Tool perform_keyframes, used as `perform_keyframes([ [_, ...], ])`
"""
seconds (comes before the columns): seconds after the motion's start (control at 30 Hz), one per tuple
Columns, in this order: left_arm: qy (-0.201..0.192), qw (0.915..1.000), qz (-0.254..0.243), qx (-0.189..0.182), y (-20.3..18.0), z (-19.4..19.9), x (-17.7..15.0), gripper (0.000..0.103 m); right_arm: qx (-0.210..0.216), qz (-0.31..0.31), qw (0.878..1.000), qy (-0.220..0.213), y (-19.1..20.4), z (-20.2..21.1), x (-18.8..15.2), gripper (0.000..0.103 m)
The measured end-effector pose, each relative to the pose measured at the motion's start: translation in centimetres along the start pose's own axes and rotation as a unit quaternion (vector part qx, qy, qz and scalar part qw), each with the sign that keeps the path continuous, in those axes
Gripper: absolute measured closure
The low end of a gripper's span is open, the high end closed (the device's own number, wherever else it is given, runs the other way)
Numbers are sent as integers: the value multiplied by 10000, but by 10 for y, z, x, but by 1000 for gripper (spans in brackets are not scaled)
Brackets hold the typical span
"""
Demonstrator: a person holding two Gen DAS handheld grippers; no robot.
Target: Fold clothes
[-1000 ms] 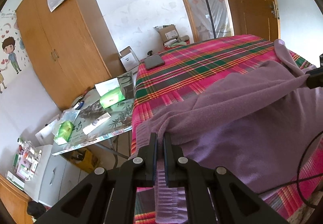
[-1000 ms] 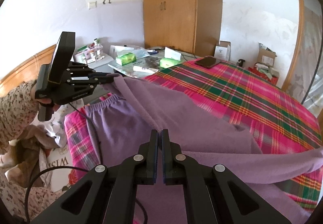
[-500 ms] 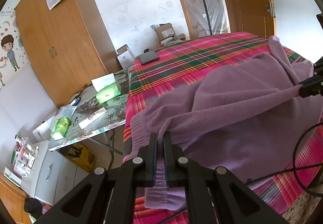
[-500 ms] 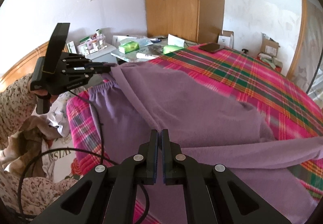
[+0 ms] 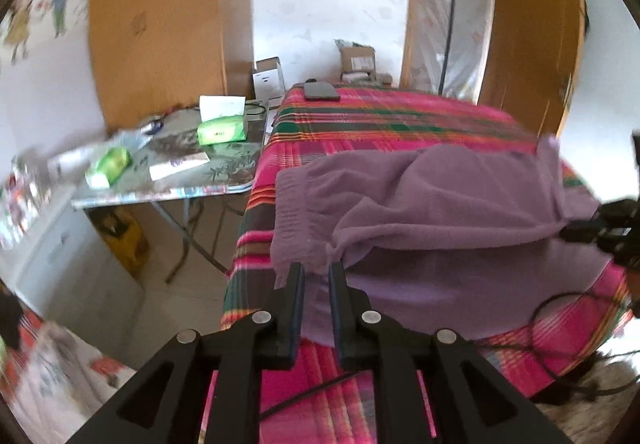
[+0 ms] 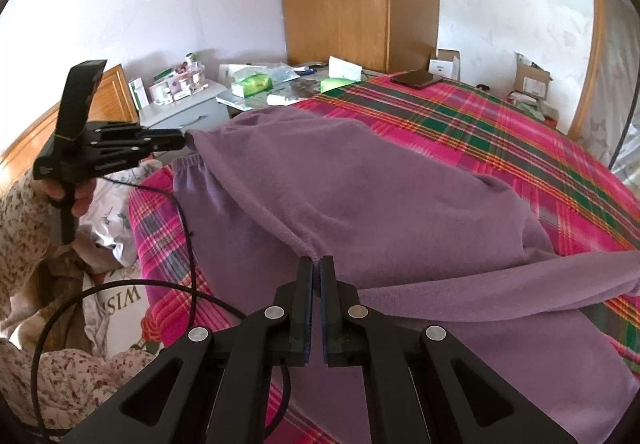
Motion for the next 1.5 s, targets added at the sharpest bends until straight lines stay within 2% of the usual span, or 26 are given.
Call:
perform_keyframes([
  [0.03, 28, 9998, 193, -106, 2, 4, -1, 87, -4, -4, 10000, 8, 0, 0, -1, 100],
  [0.1, 114, 9975, 611, -341, 6, 9, -4, 73, -18, 0, 10000, 29, 1, -1, -3, 100],
  [0.23, 159, 9878, 1384, -703, 12, 10, -7, 68, -62, 9, 10000, 72, 1, -3, -8, 100],
  [0.3, 233, 9787, 1796, -963, 16, 2, -6, 64, -82, -6, 9999, 83, 1, -2, -11, 100],
  [0.53, 403, 9538, 2780, -1067, 36, -20, -5, 63, -194, 17, 9997, 138, 0, -4, -21, 100],
  [0.6, 499, 9472, 2988, -1049, 42, -26, -6, 63, -219, 9, 9996, 151, 0, -5, -24, 100],
  [0.77, 565, 9246, 3602, -1106, 59, -38, -9, 63, -253, -36, 9995, 171, -2, -6, -28, 100],
  [0.83, 670, 9188, 3719, -1137, 60, -43, -10, 63, -252, -59, 9995, 171, -2, -7, -29, 100],
  [0.97, 809, 9209, 3662, -1064, 55, -52, -10, 63, -250, -105, 9995, 172, -3, -8, -30, 100],
  [1.13, 872, 9040, 4054, -1042, 61, -60, -11, 63, -247, -163, 9994, 173, -4, -9, -31, 100],
  [1.17, 873, 9039, 4072, -979, 61, -60, -11, 63, -246, -174, 9994, 173, -4, -9, -32, 100],
  [1.27, 870, 9039, 4110, -803, 63, -60, -12, 76, -255, -178, 9994, 164, -4, -9, -32, 100],
  [1.5, 637, 9101, 4039, -682, 64, -49, -6, 88, -243, -116, 9996, -28, -1, -1, -26, 100],
])
Point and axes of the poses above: each gripper's, at about its wrist camera, not at the fingertips, and z roughly against the way its jaws point, y to its left, x to its top, the point moved 4 cm from there along -z, roughly the way its jaws point, and after that the axes turned 6 degrees about -y, right-handed, at the moved point
